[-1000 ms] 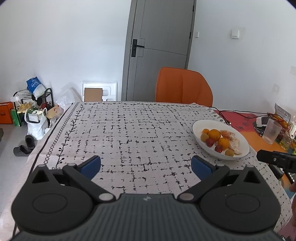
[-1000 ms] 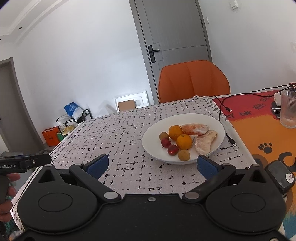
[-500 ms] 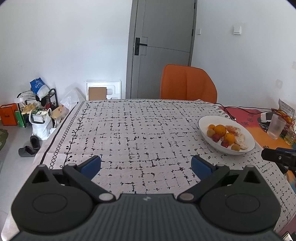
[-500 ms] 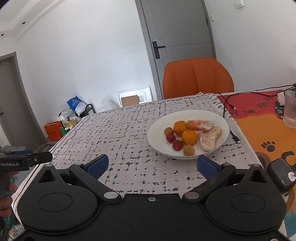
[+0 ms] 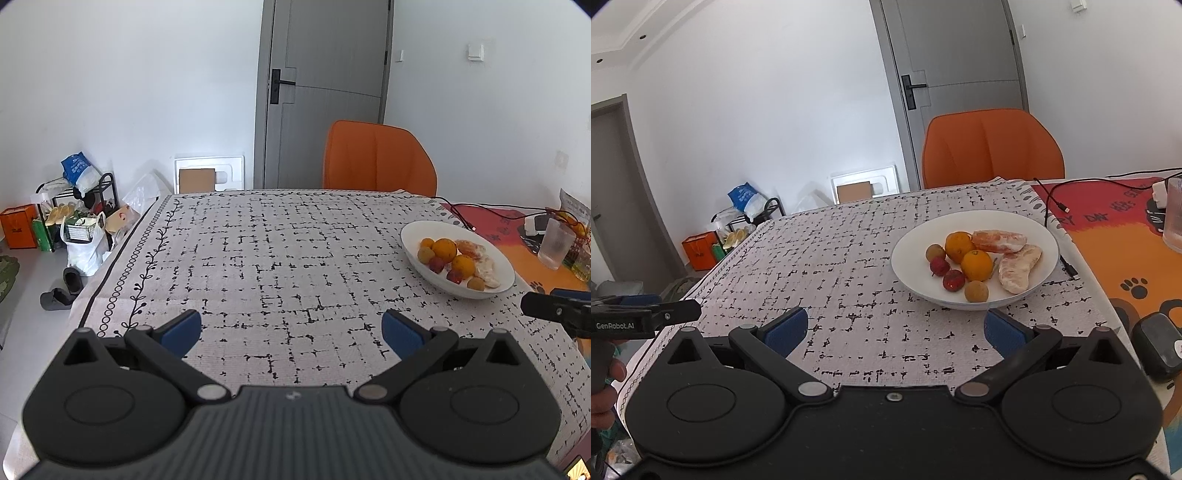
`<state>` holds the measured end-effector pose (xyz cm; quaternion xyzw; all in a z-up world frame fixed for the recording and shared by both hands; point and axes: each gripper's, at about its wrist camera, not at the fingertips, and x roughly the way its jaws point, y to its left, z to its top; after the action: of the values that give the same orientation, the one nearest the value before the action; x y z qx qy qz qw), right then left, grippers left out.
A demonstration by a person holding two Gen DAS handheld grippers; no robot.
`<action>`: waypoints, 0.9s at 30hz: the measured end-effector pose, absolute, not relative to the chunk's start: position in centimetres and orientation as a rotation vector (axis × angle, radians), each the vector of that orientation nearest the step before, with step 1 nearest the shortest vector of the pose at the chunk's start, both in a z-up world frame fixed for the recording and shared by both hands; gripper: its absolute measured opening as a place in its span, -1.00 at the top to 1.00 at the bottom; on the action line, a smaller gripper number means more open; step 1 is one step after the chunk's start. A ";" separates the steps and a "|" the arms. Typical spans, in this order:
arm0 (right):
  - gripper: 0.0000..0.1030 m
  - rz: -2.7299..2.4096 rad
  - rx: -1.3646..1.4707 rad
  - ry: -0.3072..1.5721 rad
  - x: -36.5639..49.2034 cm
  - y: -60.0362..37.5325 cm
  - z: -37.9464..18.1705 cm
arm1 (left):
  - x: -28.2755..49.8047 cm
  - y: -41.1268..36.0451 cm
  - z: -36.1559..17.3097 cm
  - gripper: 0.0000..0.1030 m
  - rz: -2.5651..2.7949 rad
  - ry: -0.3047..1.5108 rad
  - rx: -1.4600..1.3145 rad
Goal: Organize fruits
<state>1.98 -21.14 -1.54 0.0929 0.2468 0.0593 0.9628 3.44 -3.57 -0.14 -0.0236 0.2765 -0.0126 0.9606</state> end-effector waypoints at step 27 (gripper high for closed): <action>-1.00 0.114 0.188 0.504 2.0 -21.2 -1.6 | 3.4 -3.5 -0.2 -1.00 -0.024 0.562 -0.049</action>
<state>2.00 -21.23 -1.59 0.0929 0.2487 0.0564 0.9624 3.40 -3.47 -0.24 -0.0240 0.2774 -0.0119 0.9604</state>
